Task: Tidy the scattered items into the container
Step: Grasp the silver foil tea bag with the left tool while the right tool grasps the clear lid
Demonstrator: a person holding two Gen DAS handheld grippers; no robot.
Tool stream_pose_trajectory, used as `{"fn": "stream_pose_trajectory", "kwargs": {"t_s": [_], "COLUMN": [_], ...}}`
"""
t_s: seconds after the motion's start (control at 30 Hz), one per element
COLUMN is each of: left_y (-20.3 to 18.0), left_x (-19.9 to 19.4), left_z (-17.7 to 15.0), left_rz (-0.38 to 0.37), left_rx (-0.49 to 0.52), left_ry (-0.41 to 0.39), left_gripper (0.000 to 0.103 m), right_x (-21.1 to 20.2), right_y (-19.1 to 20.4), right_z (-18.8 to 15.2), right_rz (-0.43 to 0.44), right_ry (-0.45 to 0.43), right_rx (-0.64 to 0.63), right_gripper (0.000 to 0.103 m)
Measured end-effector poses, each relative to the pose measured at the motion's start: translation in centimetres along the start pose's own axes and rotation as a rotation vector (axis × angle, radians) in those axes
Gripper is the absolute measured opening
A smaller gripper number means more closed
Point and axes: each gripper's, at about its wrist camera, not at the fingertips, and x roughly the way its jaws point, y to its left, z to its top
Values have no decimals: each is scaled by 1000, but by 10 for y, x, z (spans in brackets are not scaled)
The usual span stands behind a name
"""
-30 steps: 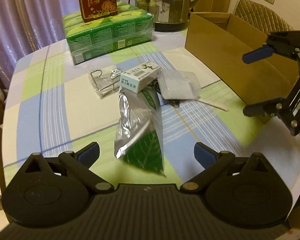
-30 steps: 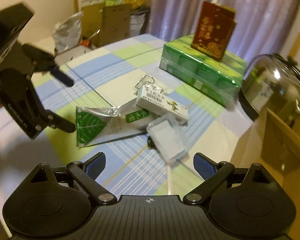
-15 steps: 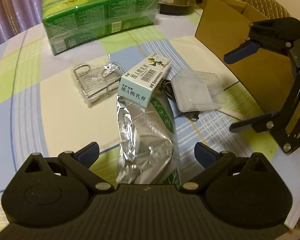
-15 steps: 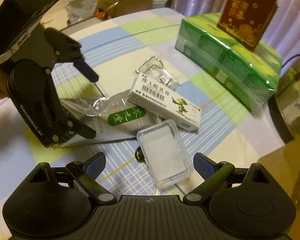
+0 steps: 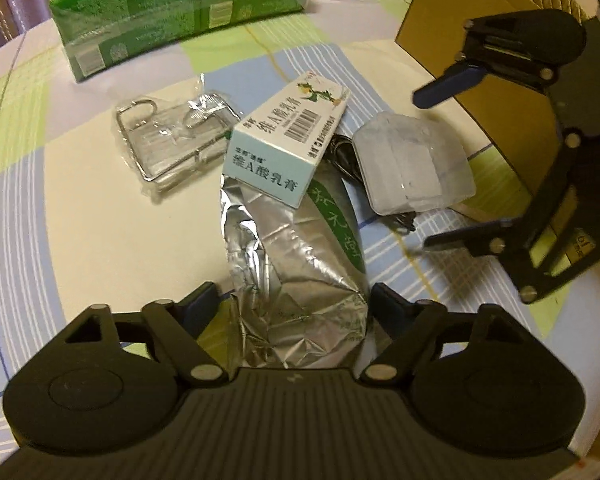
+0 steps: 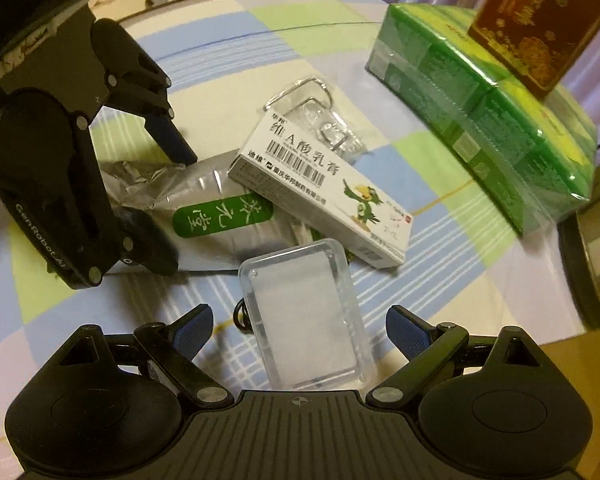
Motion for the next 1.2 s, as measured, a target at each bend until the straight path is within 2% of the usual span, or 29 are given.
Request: {"fn": "stream_pose_trajectory", "kwargs": {"t_s": [0.07, 0.1, 0.13, 0.23, 0.27, 0.4, 0.6, 0.7, 0.97, 1.13, 1.2], "left_y": [-2, -2, -2, -2, -2, -5, -24, -42, -99, -122, -126], "left_x": [1, 1, 0, 0, -1, -7, -20, -30, -50, -51, -51], "left_z": [1, 2, 3, 2, 2, -1, -22, -40, -86, -105, -107], "left_rz": [0, -6, -10, -8, -12, -13, 3, 0, -43, -40, -23], "left_rx": [14, 18, 20, 23, 20, 20, 51, 104, 260, 296, 292], "left_ry": [-1, -5, -8, -10, -12, -12, 29, 54, 95, 98, 94], "left_gripper": [73, 67, 66, 62, 59, 49, 47, 47, 46, 47, 51], "right_x": [4, 6, 7, 8, 7, 4, -20, -41, -80, -84, -84], "right_y": [-1, -2, -3, -4, -4, 4, 22, 35, 86, 113, 116], "right_z": [2, 2, 3, 3, 3, 1, -11, -23, -79, -121, -134], "right_rz": [6, 6, 8, 23, 31, 19, 11, 5, 39, 31, 26], "right_ry": [2, 5, 7, 9, 9, 18, 29, 18, 9, 31, 32], "right_rx": [3, 6, 11, 31, 38, 59, 108, 146, 228, 285, 309], "right_gripper": [85, 82, 76, 66, 59, 56, 56, 56, 56, 56, 56]}}
